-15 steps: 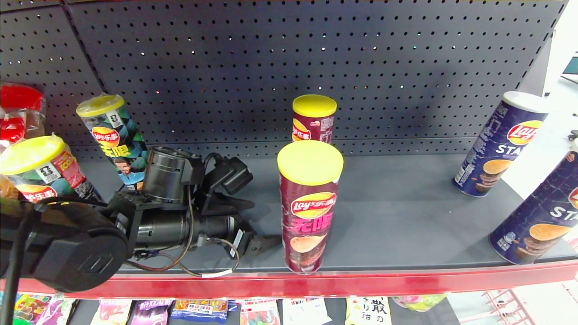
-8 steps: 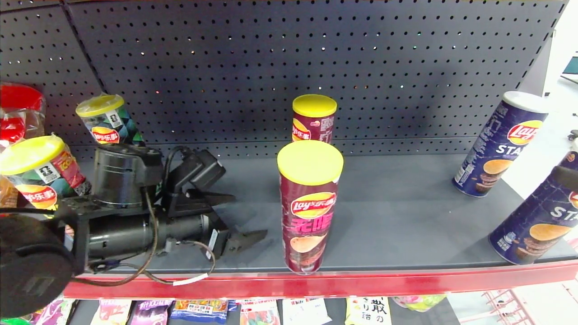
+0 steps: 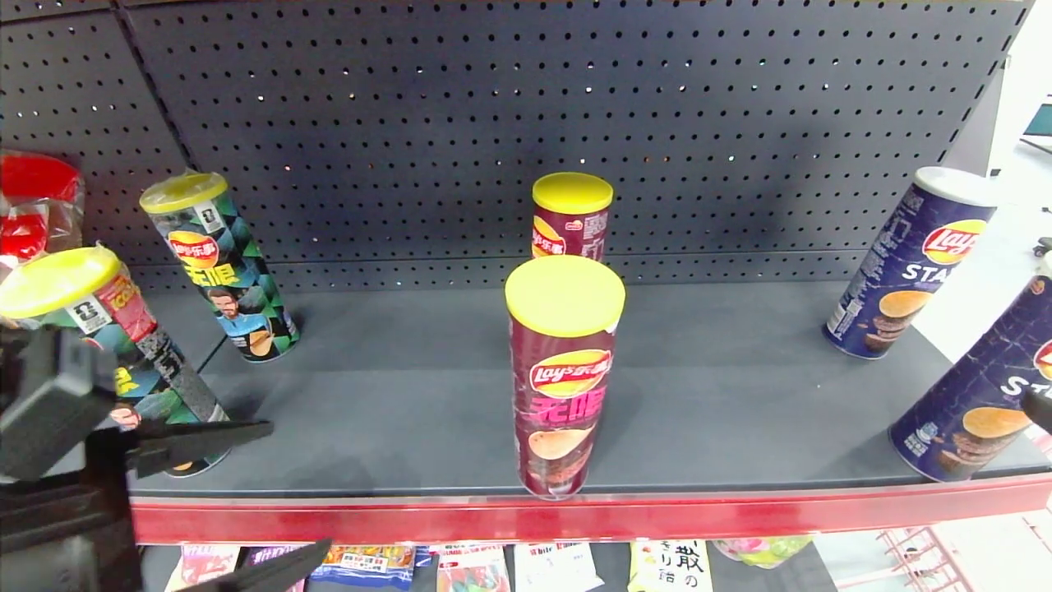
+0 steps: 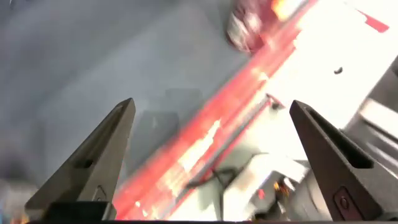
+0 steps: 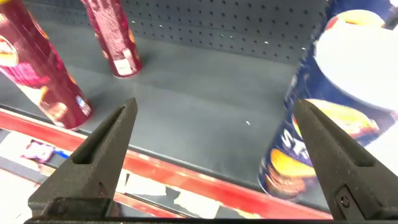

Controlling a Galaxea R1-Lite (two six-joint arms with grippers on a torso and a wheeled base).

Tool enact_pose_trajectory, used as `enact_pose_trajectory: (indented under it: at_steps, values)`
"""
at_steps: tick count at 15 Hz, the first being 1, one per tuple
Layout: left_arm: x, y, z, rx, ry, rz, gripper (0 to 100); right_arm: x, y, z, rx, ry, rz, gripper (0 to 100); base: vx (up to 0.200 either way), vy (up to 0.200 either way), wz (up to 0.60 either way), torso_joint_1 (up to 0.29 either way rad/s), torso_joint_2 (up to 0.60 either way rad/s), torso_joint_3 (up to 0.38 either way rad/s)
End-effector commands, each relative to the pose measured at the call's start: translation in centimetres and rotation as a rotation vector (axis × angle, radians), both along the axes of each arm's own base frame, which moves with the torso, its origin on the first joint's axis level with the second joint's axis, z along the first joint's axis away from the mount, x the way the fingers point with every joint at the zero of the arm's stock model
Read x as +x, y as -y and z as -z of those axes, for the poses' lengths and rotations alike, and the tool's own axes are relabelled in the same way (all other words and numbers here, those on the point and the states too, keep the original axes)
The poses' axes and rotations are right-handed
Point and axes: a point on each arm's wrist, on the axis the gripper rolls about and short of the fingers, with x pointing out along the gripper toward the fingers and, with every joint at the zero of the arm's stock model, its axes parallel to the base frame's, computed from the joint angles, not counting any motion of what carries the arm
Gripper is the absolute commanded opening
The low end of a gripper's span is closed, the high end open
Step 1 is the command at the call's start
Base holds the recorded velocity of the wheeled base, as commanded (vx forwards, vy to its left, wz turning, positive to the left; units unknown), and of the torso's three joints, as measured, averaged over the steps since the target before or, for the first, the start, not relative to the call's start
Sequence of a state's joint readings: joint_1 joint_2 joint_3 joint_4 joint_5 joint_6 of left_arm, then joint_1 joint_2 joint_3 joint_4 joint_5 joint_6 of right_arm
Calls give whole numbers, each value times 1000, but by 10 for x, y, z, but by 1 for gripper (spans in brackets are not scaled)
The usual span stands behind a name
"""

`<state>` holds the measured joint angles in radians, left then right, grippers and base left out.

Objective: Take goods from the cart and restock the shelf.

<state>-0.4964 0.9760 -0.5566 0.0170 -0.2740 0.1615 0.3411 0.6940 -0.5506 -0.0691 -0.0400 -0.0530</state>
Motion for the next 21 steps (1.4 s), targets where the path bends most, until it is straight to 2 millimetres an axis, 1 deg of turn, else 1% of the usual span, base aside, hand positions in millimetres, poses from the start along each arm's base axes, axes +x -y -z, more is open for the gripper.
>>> enact_pose_trajectory:
  at_steps: [1, 2, 3, 4, 5, 6, 7, 8, 9, 10, 12, 13, 14, 15, 16, 17, 18, 19, 21]
  values:
    - [-60, -34, -6, -53, 124, -44, 100, -16, 8, 5, 1, 53, 59, 100, 0, 0, 0, 0, 0, 0]
    - [-72, -43, -5, -46, 164, -150, 100, -23, 11, 8, 0, 54, 107, 100, 0, 0, 0, 0, 0, 0]
    - [-87, -53, -2, -58, 179, -249, 100, -35, 15, 15, -2, 52, 132, 100, 0, 0, 0, 0, 0, 0]
    - [-104, -60, 5, -73, 172, -308, 100, -49, 19, 24, -9, 30, 142, 100, 0, 0, 0, 0, 0, 0]
    - [-124, -68, 17, -58, 161, -365, 100, -68, 23, 35, -17, 5, 150, 100, 0, 0, 0, 0, 0, 0]
    - [-136, -72, 26, -47, 158, -411, 100, -77, 25, 41, -22, -15, 165, 100, 0, 0, 0, 0, 0, 0]
    - [-155, -75, 43, -38, 152, -517, 100, -93, 27, 54, -25, -40, 236, 100, 0, 0, 0, 0, 0, 0]
    - [-163, -74, 52, -51, 135, -579, 100, -101, 26, 61, -26, -49, 277, 100, 0, 0, 0, 0, 0, 0]
    - [-166, -73, 57, -62, 125, -629, 100, -104, 25, 66, -29, -63, 300, 100, 0, 0, 0, 0, 0, 0]
    - [-167, -69, 67, -71, 111, -716, 100, -109, 23, 79, -31, -78, 330, 100, 0, 0, 0, 0, 0, 0]
    - [-163, -69, 70, -96, 108, -731, 100, -111, 24, 94, -33, -78, 330, 100, 0, 0, 0, 0, 0, 0]
    - [-152, -67, 77, -114, 136, -726, 100, -106, 23, 99, -16, -77, 329, 100, 0, 0, 0, 0, 0, 0]
    - [-145, -66, 81, -134, 171, -718, 100, -104, 23, 99, -11, -67, 317, 100, 0, 0, 0, 0, 0, 0]
    - [-130, -64, 95, -169, 229, -681, 100, -99, 21, 110, -13, -102, 274, 100, 0, 0, 0, 0, 0, 0]
    - [-121, -62, 108, -185, 269, -666, 100, -94, 21, 121, -18, -131, 262, 100, 0, 0, 0, 0, 0, 0]
    - [-114, -62, 121, -177, 310, -660, 100, -88, 20, 128, -20, -122, 257, 100, 0, 0, 0, 0, 0, 0]
    - [-113, -62, 125, -169, 306, -660, 100, -82, 20, 135, -17, -96, 247, 100, 0, 0, 0, 0, 0, 0]
    - [-114, -62, 126, -160, 289, -668, 100, -75, 18, 147, -7, -67, 209, 100, 0, 0, 0, 0, 0, 0]
    - [-113, -62, 126, -165, 292, -684, 100, -69, 15, 149, 35, 25, 85, 100, 0, 0, 0, 0, 0, 0]
